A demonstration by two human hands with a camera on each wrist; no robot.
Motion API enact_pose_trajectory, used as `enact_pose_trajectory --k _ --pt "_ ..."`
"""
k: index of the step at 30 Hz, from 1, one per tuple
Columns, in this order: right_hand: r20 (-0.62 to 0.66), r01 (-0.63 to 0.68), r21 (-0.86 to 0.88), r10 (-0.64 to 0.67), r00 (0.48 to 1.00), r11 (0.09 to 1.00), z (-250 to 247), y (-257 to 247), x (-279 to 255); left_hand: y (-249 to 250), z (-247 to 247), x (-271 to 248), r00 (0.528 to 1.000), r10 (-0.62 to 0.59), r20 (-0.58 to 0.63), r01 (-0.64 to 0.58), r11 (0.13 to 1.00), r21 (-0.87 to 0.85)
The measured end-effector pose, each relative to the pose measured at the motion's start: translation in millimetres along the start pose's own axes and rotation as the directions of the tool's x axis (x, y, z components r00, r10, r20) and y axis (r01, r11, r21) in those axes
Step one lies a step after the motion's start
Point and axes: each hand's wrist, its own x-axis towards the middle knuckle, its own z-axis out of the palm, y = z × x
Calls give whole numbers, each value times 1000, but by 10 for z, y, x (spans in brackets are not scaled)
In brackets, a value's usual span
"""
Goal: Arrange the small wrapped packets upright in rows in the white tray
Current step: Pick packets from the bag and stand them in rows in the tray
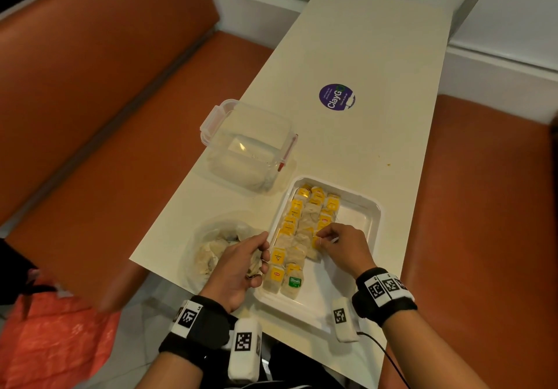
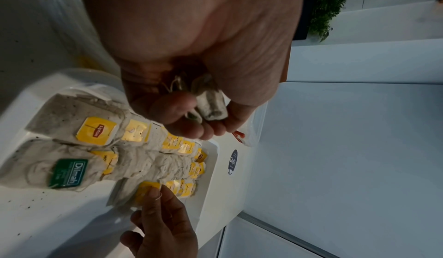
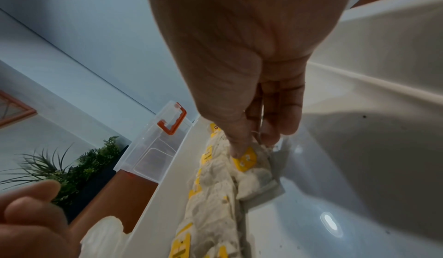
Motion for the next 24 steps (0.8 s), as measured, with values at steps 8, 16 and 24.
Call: enact_pose_trajectory --k 8,16,24 --pt "-152 118 4 -116 982 993 -188 -272 -329 -2 30 -57 998 -1 61 6 997 -75" --pt "148 414 33 -414 898 910 -271 -898 -852 39 150 -152 970 2 244 25 994 -107" --pt "180 551 -189 -523 833 813 -113 -909 -860 1 156 -194 962 19 272 -4 998 -56"
